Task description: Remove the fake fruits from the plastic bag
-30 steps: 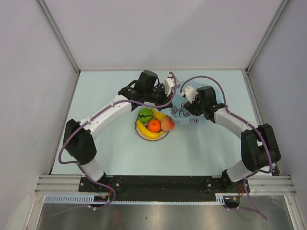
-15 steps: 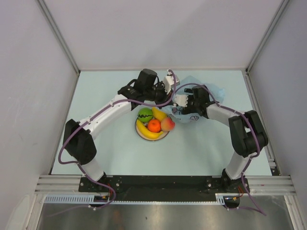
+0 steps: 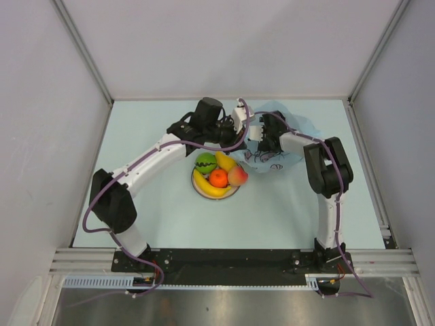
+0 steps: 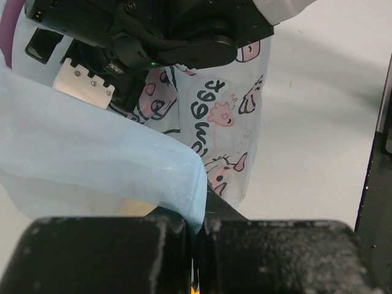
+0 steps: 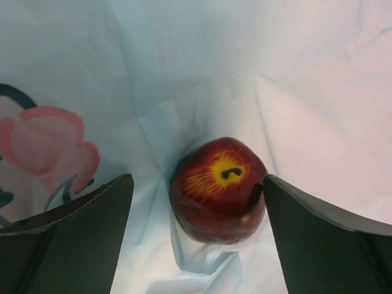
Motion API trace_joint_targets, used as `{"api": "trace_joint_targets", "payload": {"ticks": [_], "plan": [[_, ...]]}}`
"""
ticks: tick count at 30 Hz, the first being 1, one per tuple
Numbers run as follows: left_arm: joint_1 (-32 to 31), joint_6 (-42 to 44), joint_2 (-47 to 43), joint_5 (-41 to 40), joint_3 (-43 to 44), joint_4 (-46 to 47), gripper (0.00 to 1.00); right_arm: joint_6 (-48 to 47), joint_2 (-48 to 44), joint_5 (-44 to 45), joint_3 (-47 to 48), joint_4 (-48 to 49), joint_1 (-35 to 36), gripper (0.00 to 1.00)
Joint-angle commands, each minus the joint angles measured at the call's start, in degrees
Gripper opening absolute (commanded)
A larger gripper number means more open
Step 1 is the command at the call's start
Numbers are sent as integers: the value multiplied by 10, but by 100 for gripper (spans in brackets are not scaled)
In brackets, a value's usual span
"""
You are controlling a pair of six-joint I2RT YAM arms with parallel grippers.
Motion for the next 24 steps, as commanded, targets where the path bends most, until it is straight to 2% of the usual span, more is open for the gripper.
{"api": "trace_joint_targets", "payload": {"ticks": [1,6,11,20,24], "plan": [[0,-7,-2,12,26,19,0,28,16,49,32,-46,0,89],[0,-13,2,9,29,21,0,40,4,38,32,-19,8,74],[3,-22,3,6,25,26,0,93,-53,-9,32,-33,17,62],[11,-50,8,5,21,42,0,184,-144,-64,29,-99,45,48],[11,-55,10,8,21,44,0,168,-129,-49,28,-104,52,51]]}}
